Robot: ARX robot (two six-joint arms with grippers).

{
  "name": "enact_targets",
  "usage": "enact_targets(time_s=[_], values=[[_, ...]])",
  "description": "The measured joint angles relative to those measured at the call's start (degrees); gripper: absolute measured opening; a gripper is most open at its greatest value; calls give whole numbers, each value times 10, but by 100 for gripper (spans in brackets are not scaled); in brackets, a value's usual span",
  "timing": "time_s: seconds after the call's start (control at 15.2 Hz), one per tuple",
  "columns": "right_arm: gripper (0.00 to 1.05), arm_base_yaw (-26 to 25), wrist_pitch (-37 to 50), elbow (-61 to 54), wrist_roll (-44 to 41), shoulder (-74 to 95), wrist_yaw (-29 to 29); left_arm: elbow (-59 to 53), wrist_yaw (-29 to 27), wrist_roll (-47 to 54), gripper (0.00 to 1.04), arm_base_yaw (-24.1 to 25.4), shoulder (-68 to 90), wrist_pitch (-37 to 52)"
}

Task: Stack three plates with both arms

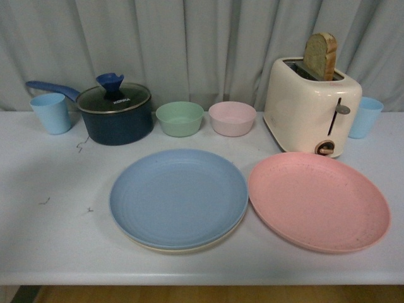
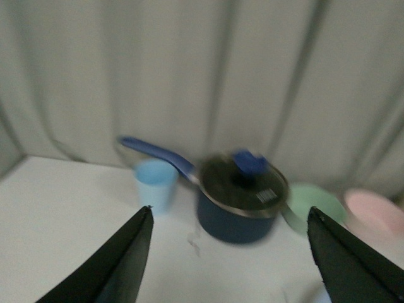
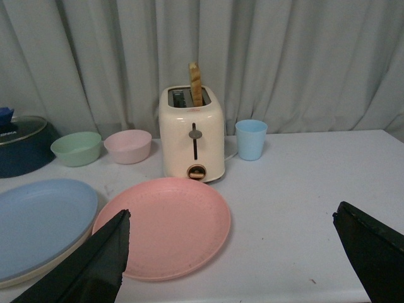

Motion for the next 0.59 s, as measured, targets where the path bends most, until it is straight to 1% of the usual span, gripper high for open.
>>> enact_targets(time_s=[0.07, 0.13, 0.59], values=[[98, 0, 0, 0, 0, 0, 0, -139, -18, 58, 26, -43, -104, 64], [98, 0, 0, 0, 0, 0, 0, -200, -30, 60, 2, -61, -148, 45], [98, 0, 0, 0, 0, 0, 0, -228, -43, 61, 2, -73, -212, 31]])
